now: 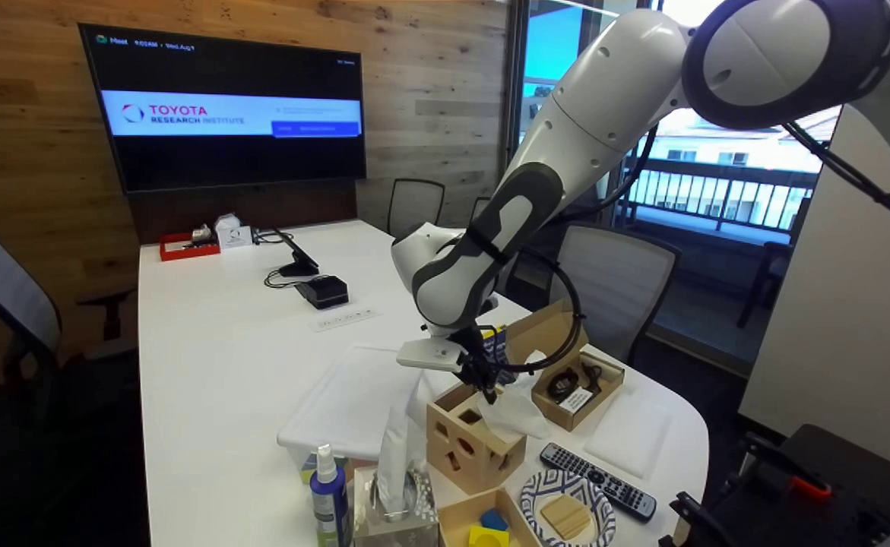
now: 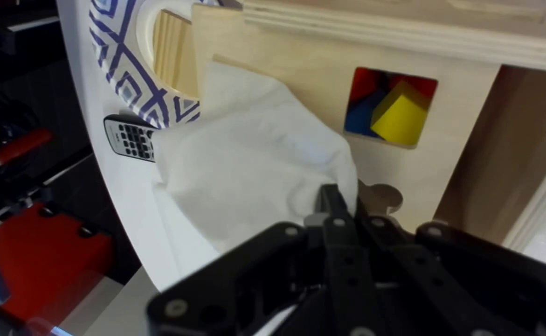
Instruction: Use the napkin to wipe the shape sorter
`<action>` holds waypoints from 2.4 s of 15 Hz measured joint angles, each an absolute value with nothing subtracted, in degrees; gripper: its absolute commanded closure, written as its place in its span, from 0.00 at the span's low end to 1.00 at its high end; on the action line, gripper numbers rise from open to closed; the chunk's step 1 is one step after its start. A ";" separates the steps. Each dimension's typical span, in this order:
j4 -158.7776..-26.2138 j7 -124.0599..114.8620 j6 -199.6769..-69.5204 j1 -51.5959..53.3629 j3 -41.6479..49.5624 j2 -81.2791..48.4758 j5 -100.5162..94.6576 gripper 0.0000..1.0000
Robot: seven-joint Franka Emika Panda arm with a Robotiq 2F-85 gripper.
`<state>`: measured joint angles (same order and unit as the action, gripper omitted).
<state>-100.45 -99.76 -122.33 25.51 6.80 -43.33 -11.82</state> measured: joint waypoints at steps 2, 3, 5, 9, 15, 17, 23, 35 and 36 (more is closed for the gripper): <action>-100.57 -100.50 -122.20 24.99 6.80 -43.44 -13.24 1.00; -100.58 -100.51 -122.32 24.66 6.80 -43.56 -13.88 1.00; -100.57 -100.50 -123.35 23.97 6.78 -43.90 -15.33 1.00; -100.66 -100.17 -129.99 22.73 6.64 -44.75 -17.54 1.00; -101.13 -93.37 -137.01 20.02 4.11 -44.49 -15.87 1.00; -101.68 -90.19 -137.30 18.66 2.26 -44.07 -13.12 1.00; -103.85 -83.02 -137.30 16.60 -1.32 -42.90 -4.67 1.00; -108.48 -83.34 -147.66 21.37 2.94 -39.64 -6.86 1.00; -109.21 -82.62 -149.68 21.40 2.80 -39.25 -6.86 1.00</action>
<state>-109.21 -82.62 -149.68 21.40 2.80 -39.25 -6.86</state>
